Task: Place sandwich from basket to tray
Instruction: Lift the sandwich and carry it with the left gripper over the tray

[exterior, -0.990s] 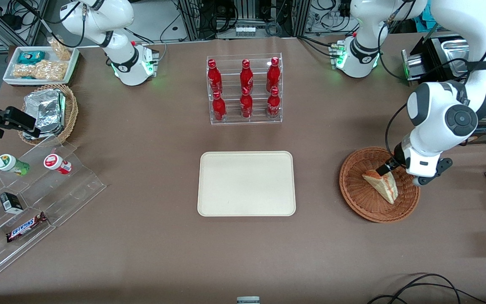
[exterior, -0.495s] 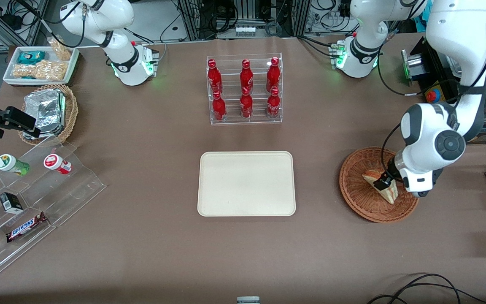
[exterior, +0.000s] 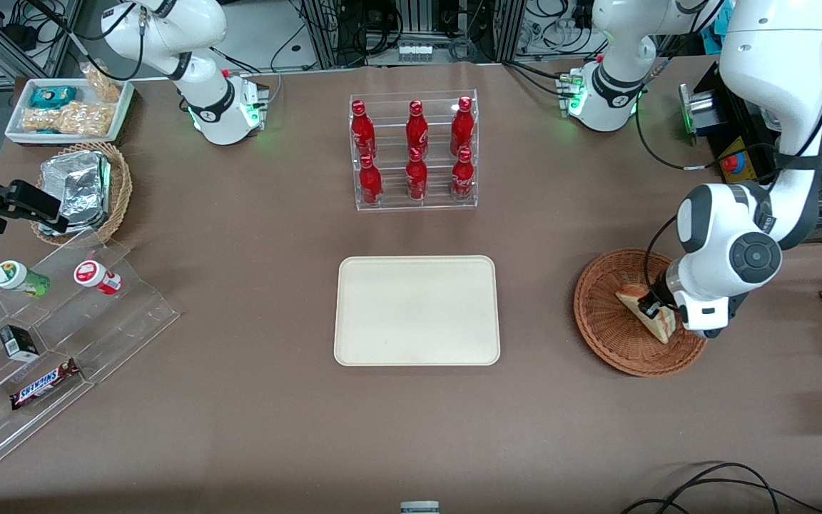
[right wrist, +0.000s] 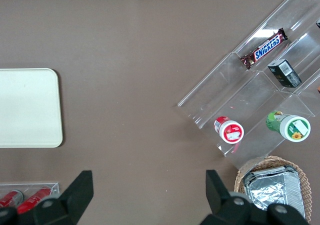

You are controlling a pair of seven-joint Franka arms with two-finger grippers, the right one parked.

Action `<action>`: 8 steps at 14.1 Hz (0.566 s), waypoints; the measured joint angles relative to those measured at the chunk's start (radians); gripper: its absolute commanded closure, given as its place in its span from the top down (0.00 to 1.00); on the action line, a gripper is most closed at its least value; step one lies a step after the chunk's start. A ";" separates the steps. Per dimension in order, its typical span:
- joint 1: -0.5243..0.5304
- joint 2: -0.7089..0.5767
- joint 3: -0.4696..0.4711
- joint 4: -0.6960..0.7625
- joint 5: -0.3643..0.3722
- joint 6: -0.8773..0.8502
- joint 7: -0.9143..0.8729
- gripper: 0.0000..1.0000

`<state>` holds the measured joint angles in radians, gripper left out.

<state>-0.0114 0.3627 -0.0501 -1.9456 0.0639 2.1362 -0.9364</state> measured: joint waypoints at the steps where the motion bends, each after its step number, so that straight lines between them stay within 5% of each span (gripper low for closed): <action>1: -0.001 -0.001 -0.001 0.041 0.002 -0.068 0.000 0.04; 4: -0.020 -0.005 -0.008 0.166 0.002 -0.235 0.000 0.04; 8: -0.152 0.003 -0.017 0.210 -0.029 -0.244 -0.024 0.02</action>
<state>-0.1639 0.3656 -0.0673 -1.7360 0.0351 1.8923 -0.9605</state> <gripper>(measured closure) 0.855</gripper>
